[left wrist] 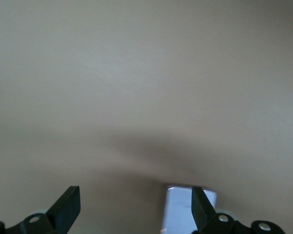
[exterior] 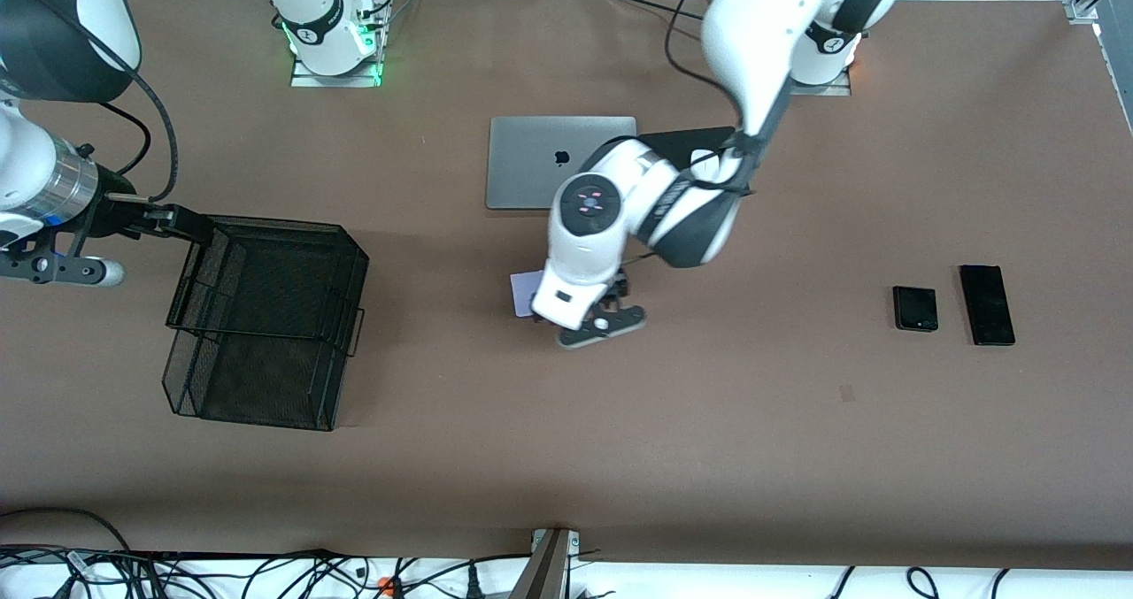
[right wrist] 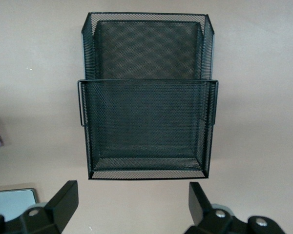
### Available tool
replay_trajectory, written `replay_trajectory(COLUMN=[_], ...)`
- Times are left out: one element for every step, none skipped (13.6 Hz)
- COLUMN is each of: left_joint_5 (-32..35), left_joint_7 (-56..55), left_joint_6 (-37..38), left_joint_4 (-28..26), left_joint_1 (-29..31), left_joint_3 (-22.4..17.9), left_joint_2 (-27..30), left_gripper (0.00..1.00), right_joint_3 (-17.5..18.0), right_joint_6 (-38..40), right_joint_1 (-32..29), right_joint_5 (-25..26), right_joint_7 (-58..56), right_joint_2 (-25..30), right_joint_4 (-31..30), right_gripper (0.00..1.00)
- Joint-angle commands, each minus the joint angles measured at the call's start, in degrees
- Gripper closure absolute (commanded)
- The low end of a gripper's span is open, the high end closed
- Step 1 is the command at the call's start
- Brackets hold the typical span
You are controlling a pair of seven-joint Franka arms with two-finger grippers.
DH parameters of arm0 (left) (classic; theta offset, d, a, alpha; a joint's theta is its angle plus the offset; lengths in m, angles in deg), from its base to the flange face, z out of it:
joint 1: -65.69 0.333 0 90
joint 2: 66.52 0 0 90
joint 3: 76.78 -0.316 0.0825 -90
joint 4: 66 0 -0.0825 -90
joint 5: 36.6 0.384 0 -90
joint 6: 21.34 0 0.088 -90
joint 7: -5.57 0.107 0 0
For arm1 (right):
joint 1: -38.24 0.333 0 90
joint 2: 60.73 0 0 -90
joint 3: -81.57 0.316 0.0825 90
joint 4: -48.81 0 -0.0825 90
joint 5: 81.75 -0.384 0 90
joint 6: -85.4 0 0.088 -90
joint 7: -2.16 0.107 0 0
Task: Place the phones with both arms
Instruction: 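Set the white phone down and open the left gripper, then grasp the white phone with the right gripper while the left gripper reaches the flip phone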
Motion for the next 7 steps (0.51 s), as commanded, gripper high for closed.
replay_trajectory(left_joint_5=[-1.0, -0.7, -0.4, 0.8, 3.3, 5.4, 7.4], left_joint_7=[10.3, 14.7, 19.4, 24.5, 29.0, 33.2, 37.8], left_joint_6=[8.9, 10.8, 11.6, 11.6, 11.5, 11.4, 11.1], left_joint_4=[-4.5, -7.0, -10.9, -15.5, -19.1, -22.5, -25.2], left_joint_1=[3.4, 5.1, 7.2, 9.4, 12.0, 14.4, 16.7], left_joint_3=[0.6, 0.6, 0.3, -0.1, 0.0, 0.0, 0.0], left_joint_2=[2.4, 3.6, 5.6, 7.9, 10.2, 11.7, 13.0], left_gripper=[0.00, 0.00, 0.00, 0.00, 0.00, 0.00, 0.00], right_joint_3=[3.1, 4.0, 4.1, 4.2, 4.2, 4.1, 4.2], right_joint_6=[0.9, 0.1, -0.6, -2.6, -6.3, -10.6, -13.9], right_joint_1=[1.6, 3.5, 6.4, 9.2, 12.7, 16.5, 19.0], right_joint_5=[-0.9, -0.9, -1.0, -1.5, -2.5, -2.7, -2.8], right_joint_7=[0.9, 1.2, 4.3, 9.6, 14.2, 18.3, 21.6], right_joint_2=[-0.1, -0.5, -2.4, -3.9, -5.7, -7.8, -10.0], right_joint_4=[1.2, 1.1, 1.1, 1.1, 1.0, 0.9, 0.9], right_gripper=[0.00, 0.00, 0.00, 0.00, 0.00, 0.00, 0.00])
